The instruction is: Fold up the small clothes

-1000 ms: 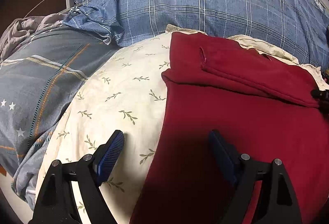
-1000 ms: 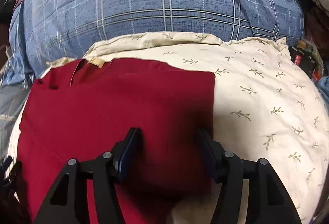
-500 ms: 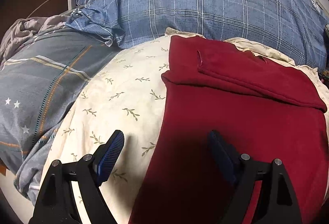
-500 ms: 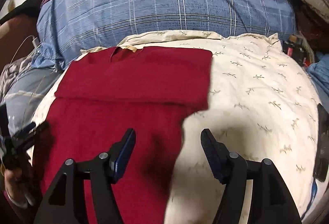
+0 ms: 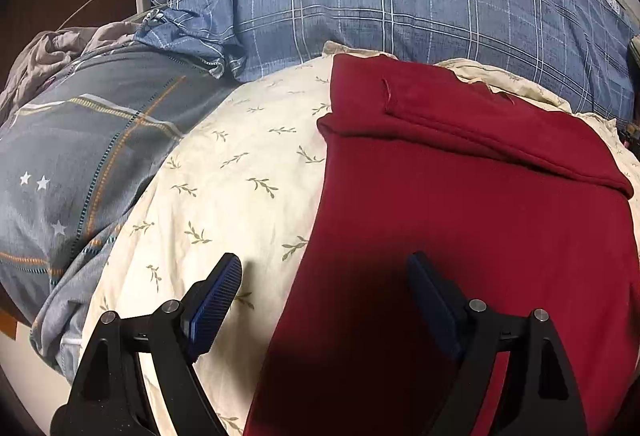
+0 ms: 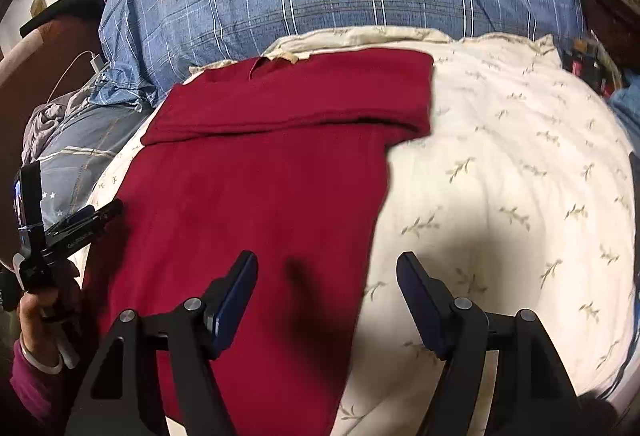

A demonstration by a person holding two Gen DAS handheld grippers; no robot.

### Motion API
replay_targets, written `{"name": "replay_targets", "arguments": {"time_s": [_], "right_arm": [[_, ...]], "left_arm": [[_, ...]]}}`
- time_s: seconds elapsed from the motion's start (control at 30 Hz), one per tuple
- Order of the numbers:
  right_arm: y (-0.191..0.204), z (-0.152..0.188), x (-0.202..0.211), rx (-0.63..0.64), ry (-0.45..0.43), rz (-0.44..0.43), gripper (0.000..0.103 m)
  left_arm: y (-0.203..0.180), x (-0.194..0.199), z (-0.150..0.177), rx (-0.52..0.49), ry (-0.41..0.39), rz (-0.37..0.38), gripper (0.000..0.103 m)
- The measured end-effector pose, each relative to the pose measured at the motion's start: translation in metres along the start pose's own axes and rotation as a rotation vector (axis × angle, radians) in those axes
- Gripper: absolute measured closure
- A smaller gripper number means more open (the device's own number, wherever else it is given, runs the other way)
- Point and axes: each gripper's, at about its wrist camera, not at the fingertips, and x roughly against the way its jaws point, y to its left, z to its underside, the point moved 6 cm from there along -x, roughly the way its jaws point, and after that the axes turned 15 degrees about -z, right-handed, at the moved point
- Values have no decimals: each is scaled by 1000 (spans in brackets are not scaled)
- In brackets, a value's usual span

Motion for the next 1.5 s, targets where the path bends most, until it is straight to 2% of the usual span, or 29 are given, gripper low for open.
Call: {"name": "replay_targets", "arguments": {"time_s": [0.53,0.77,0.93,1.07,1.27,1.5], "right_arm": [[11,12,-11,5,47,-28,29],[19,13,-12,10,42,-29,29],[28,3,-15,34,-3,43,29],[37,-3,-17,62,-41,108,24],[41,-1,-26,58,-22,112,24],[36,-1,-28,8,-45,156,23]], "left_arm": [[0,-14,-1,10,31,18,19],[-1,-9,-1,3,19,16,19],[-6,1,-1,0,-5,35,19],[-11,5,0,-12,-17,50,19],[-13,7,1,-23,-29,47,19],[-16,10,1,-24,-33,45,19]]}}
